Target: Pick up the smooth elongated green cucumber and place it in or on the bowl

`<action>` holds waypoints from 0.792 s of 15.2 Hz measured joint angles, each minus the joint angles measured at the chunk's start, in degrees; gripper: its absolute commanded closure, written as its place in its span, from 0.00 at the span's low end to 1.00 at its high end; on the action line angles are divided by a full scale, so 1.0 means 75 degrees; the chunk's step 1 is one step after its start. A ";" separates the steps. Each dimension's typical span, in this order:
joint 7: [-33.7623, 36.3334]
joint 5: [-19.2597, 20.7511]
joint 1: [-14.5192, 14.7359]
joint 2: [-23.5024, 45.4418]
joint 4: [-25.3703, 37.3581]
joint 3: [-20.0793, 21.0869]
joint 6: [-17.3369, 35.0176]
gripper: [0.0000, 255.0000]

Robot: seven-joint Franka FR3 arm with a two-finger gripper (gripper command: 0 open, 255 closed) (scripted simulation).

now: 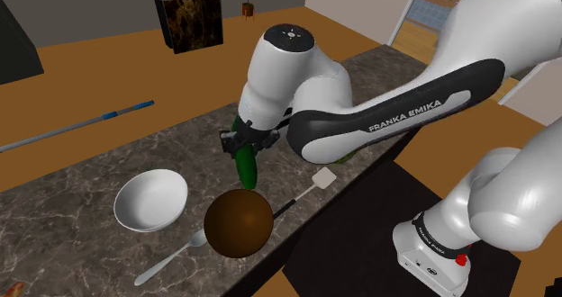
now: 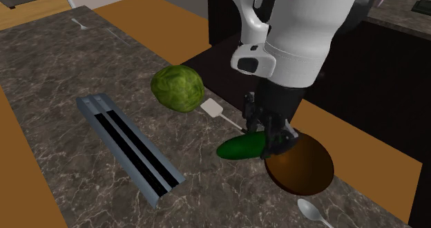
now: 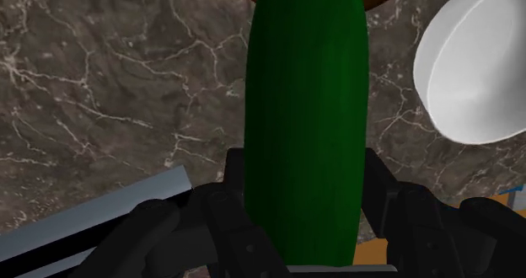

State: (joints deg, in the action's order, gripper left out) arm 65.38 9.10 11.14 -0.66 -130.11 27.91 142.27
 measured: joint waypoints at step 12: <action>0.2199 0.0357 0.0851 -0.0288 -0.0399 0.1065 -0.0109 1.00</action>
State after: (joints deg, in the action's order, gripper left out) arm 81.87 11.78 17.52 -2.82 -133.11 35.90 141.45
